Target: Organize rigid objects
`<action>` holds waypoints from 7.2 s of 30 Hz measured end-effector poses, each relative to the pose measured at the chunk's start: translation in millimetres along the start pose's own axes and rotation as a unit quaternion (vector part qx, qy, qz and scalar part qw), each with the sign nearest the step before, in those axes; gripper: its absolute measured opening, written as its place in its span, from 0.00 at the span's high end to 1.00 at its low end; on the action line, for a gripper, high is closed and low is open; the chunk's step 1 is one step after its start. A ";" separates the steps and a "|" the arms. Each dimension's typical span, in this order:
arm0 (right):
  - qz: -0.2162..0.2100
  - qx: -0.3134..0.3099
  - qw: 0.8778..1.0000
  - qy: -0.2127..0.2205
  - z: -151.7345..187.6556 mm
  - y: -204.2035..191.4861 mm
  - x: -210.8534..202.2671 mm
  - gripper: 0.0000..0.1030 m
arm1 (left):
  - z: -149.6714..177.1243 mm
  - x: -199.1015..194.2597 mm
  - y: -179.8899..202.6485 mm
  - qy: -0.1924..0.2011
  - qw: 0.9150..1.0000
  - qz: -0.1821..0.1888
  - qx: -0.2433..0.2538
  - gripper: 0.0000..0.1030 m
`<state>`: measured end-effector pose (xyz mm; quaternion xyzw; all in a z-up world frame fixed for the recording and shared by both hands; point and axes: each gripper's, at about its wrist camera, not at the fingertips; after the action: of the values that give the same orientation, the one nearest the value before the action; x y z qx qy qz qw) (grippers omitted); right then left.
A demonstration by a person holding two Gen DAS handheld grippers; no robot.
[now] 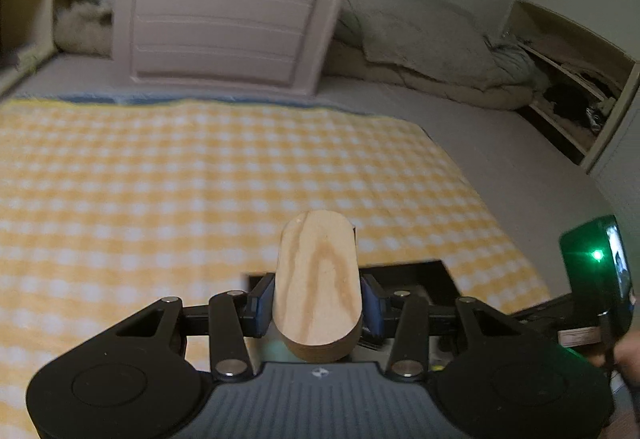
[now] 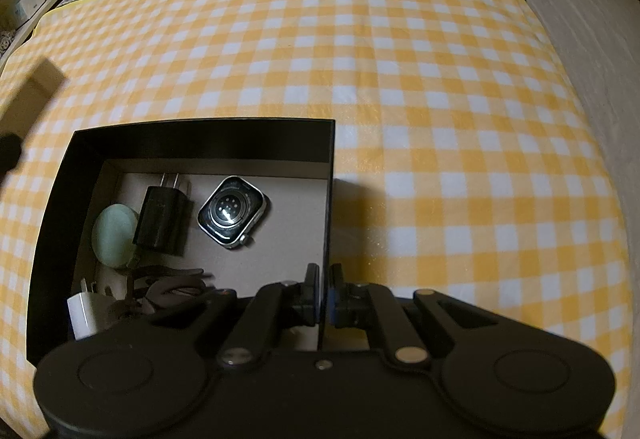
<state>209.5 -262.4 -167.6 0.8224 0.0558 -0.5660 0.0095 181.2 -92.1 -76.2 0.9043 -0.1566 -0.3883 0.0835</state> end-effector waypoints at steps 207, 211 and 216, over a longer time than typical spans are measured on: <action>0.033 0.010 0.973 0.229 153.9 -31.6 -217.5 0.00 | 97.0 -174.0 27.7 0.033 0.990 -0.116 0.067 0.00; 0.033 0.010 0.973 0.229 154.1 -31.4 -217.5 0.00 | 96.9 -174.4 26.9 0.033 0.990 -0.116 0.068 0.00; 0.032 0.010 0.973 0.229 154.2 -31.1 -217.4 0.00 | 97.3 -173.8 28.2 0.033 0.990 -0.115 0.068 0.00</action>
<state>-13.8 -261.2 -18.8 0.9317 0.0240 -0.3623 0.0064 -8.7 -60.9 -17.7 0.9323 -0.0743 -0.3534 -0.0186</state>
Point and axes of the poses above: each gripper's, at about its wrist camera, not at the fingertips, and x roughly the way its jaws point, y to its right, z to its underside, and after that the axes turned 4 degrees about z, right-handed
